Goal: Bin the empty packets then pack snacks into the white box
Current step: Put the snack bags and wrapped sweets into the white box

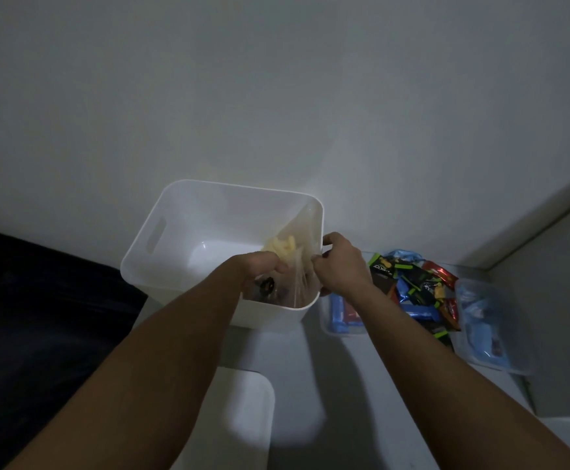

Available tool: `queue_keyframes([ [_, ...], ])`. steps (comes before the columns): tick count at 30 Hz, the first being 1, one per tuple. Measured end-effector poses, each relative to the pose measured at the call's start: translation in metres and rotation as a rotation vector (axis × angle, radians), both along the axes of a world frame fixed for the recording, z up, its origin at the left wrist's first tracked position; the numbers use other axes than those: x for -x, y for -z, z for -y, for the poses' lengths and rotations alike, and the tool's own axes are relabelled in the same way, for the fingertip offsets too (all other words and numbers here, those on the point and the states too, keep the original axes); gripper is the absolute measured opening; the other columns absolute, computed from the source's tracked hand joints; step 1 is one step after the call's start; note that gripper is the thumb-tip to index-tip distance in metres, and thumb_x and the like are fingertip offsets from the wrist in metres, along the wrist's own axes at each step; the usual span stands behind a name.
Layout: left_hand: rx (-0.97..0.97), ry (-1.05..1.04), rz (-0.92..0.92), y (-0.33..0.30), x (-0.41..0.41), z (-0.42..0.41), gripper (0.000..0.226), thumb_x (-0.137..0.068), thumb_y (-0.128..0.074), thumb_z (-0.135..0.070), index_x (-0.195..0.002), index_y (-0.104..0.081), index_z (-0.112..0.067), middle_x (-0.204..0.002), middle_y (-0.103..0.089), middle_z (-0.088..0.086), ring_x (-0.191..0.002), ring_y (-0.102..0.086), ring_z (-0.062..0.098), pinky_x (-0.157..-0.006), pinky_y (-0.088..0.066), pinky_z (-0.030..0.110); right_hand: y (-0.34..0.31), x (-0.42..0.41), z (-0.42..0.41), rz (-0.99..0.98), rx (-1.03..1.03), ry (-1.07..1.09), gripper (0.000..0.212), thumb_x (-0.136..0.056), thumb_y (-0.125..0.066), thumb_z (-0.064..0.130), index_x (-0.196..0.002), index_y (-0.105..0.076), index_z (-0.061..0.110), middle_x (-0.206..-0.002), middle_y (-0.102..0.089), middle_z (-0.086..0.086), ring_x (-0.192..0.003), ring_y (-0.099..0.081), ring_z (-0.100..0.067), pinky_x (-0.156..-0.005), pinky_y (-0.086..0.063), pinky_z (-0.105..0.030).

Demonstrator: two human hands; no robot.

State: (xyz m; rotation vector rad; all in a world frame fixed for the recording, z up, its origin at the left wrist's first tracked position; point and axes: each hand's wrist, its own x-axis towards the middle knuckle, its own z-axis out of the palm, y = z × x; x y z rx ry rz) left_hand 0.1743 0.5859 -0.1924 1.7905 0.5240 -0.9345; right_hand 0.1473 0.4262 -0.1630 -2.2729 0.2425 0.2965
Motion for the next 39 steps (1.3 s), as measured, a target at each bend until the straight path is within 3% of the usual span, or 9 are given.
queue_keyframes([
  [5,-0.008,0.035,-0.029,0.013,-0.005,0.002,0.058,-0.070,-0.070,-0.031,-0.121,-0.054,-0.009,-0.127,-0.057,0.018,-0.108,-0.058,0.031,-0.087,-0.054,0.043,-0.001,-0.001,0.004,-0.030,-0.111,0.003,0.035,-0.087,-0.061,0.025,-0.120,-0.054,0.015,-0.102,-0.068,-0.014,-0.066,-0.071,-0.033,-0.058,-0.061,-0.046],
  [7,0.031,0.048,-0.002,-0.007,0.007,0.008,0.028,-0.091,-0.057,-0.023,-0.117,-0.049,-0.013,-0.117,-0.056,0.012,-0.095,-0.057,0.025,-0.066,-0.052,0.032,0.001,-0.002,0.004,-0.026,-0.114,0.001,0.036,-0.088,-0.061,0.027,-0.121,-0.055,0.016,-0.103,-0.069,-0.015,-0.068,-0.072,-0.032,-0.061,-0.061,-0.047],
  [12,0.050,0.061,0.034,-0.018,0.015,0.006,0.031,-0.100,-0.043,-0.025,-0.128,-0.044,-0.010,-0.112,-0.050,0.011,-0.076,-0.048,0.015,-0.041,-0.049,0.024,0.009,-0.005,0.003,-0.029,-0.143,0.023,0.043,-0.087,-0.063,0.027,-0.128,-0.054,0.016,-0.110,-0.068,-0.016,-0.070,-0.073,-0.031,-0.061,-0.062,-0.047],
  [15,-0.029,0.125,0.129,-0.024,0.019,0.011,0.025,-0.097,-0.047,-0.014,-0.122,-0.049,-0.011,-0.107,-0.051,0.010,-0.076,-0.048,0.014,-0.053,-0.048,0.024,0.010,-0.005,0.005,-0.040,-0.176,0.038,0.046,-0.086,-0.066,0.028,-0.128,-0.055,0.015,-0.115,-0.065,-0.017,-0.075,-0.072,-0.029,-0.058,-0.062,-0.045],
  [19,-0.207,0.157,0.312,-0.026,0.015,0.010,0.047,-0.094,-0.056,-0.023,-0.137,-0.045,-0.010,-0.132,-0.050,0.008,-0.114,-0.048,0.026,-0.082,-0.038,0.031,0.003,0.003,0.017,-0.108,-0.257,0.058,0.046,-0.090,-0.065,0.034,-0.127,-0.052,0.011,-0.107,-0.067,-0.019,-0.068,-0.070,-0.023,-0.046,-0.056,-0.031],
  [23,-0.369,0.142,0.507,-0.035,0.006,0.011,0.068,-0.087,-0.065,-0.034,-0.143,-0.038,-0.006,-0.147,-0.043,0.013,-0.128,-0.047,0.031,-0.096,-0.042,0.034,-0.004,0.011,0.047,-0.109,-0.255,0.054,0.037,-0.091,-0.061,0.036,-0.110,-0.061,0.004,-0.093,-0.071,-0.018,-0.070,-0.070,-0.027,-0.057,-0.060,-0.038],
  [31,-0.250,0.023,1.067,-0.075,0.029,0.082,0.024,-0.087,-0.065,-0.029,-0.093,-0.070,-0.007,-0.093,-0.070,0.006,-0.084,-0.061,0.016,-0.074,-0.041,0.022,0.000,0.031,0.145,-0.073,-0.076,0.169,0.017,-0.090,-0.063,0.019,-0.082,-0.066,0.004,-0.065,-0.061,-0.013,-0.059,-0.062,-0.029,-0.061,-0.059,-0.043],
  [36,-0.188,0.162,1.047,-0.065,0.049,0.141,0.017,-0.086,-0.067,-0.027,-0.087,-0.070,-0.010,-0.085,-0.067,0.003,-0.078,-0.059,0.014,-0.072,-0.042,0.021,0.011,0.048,0.206,-0.081,0.083,0.244,0.022,-0.084,-0.067,0.024,-0.084,-0.069,0.001,-0.076,-0.067,-0.021,-0.072,-0.068,-0.034,-0.071,-0.058,-0.047],
  [39,-0.204,0.273,0.928,-0.042,0.059,0.174,0.015,-0.084,-0.068,-0.023,-0.092,-0.071,-0.010,-0.088,-0.068,0.006,-0.082,-0.062,0.018,-0.074,-0.047,0.025,0.015,0.064,0.234,-0.128,0.141,0.268,0.018,-0.086,-0.061,0.017,-0.080,-0.066,0.001,-0.064,-0.059,-0.013,-0.057,-0.058,-0.026,-0.051,-0.052,-0.031],
])
